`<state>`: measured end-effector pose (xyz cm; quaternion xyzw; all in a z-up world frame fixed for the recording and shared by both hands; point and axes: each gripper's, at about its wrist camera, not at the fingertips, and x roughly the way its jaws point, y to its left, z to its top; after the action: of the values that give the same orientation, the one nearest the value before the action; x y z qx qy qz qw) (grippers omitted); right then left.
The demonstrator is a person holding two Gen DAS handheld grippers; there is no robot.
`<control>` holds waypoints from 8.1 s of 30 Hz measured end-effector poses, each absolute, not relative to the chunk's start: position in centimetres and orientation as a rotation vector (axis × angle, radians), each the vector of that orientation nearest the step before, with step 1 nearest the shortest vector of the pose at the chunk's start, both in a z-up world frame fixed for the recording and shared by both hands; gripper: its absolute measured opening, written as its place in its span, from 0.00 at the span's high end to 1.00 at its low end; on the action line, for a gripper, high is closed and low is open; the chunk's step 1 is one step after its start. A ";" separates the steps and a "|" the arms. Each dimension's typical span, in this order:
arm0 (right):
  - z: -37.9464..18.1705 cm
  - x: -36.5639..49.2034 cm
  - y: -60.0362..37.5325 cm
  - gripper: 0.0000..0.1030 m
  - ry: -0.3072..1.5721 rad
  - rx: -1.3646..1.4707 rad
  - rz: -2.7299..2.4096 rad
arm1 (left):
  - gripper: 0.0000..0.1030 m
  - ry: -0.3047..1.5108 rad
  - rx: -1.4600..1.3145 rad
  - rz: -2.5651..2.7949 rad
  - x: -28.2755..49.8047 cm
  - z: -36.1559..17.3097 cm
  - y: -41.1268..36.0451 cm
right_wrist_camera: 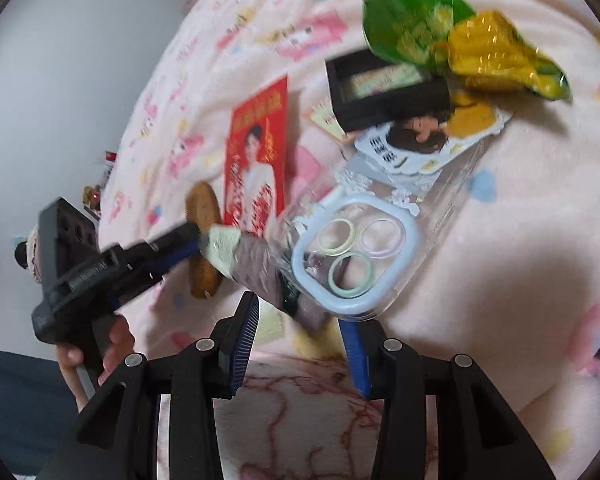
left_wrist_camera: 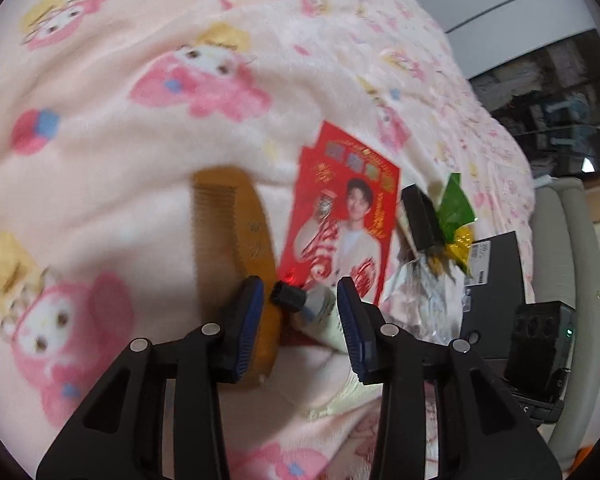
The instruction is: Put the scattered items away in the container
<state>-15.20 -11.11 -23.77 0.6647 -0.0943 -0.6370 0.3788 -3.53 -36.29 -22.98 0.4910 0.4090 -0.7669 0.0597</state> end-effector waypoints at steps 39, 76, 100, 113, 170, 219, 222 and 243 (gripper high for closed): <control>-10.8 -20.3 21.1 0.66 -0.488 1.378 -2.162 | 0.70 0.942 1.956 -2.864 -23.5 -12.4 1.7; -13.2 -18.9 24.6 0.66 -0.330 1.488 -2.517 | 0.74 0.527 1.941 -2.888 -17.8 -13.4 6.5; -10.0 -10.2 10.4 0.63 -0.118 1.250 -2.347 | 0.70 0.700 1.673 -2.896 -7.3 -8.8 -6.8; -14.2 -12.5 -12.1 0.63 0.109 1.384 -1.829 | 0.69 1.109 1.381 -2.274 2.0 -17.6 -32.0; -9.0 -17.4 18.8 0.98 -0.307 1.263 -2.182 | 0.93 1.374 1.818 -2.843 -17.8 -12.8 -0.5; -18.2 -22.4 23.3 0.90 -0.550 1.638 -2.124 | 0.62 0.757 2.239 -2.581 -22.4 -18.9 3.1; -17.6 -22.3 22.8 0.91 -0.453 1.607 -2.173 | 0.62 0.720 2.166 -2.632 -22.0 -18.6 3.3; -14.8 -21.1 25.8 0.88 -0.351 1.577 -2.401 | 0.64 0.714 2.069 -2.818 -20.9 -16.7 4.6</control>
<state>-21.11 25.81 -14.78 0.5409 -0.1204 -0.8232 0.1235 -20.87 4.64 -16.72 0.5667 0.1956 -0.7719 -0.2116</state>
